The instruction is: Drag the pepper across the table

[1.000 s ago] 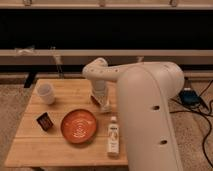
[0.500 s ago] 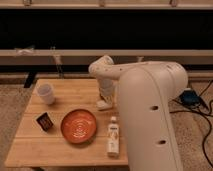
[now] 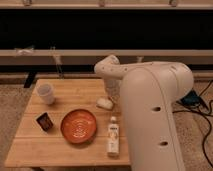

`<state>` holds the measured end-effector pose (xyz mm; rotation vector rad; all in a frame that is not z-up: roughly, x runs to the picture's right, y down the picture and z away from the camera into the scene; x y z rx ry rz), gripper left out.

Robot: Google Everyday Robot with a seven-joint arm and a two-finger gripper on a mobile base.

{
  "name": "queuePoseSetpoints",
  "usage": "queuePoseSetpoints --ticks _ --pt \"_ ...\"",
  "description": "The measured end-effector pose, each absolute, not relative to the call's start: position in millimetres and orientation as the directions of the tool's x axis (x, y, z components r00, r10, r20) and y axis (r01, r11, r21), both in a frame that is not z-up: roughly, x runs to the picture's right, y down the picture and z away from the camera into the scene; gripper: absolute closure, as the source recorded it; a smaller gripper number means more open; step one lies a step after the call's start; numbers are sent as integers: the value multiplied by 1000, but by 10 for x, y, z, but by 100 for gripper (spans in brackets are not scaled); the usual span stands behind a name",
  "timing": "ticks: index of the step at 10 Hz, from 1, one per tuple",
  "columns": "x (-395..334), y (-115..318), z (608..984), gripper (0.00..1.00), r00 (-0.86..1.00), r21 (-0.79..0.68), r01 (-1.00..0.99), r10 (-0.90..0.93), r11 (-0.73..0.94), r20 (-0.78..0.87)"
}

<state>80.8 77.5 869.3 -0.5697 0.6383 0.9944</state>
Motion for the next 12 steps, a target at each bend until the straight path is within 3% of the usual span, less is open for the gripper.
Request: queuePoseSetpoints --ticks 7,12 --pt "1045 932 8371 20 325 -92 -918 597 386 -733" --pt "857 682 7989 20 371 -198 -926 680 321 -633"
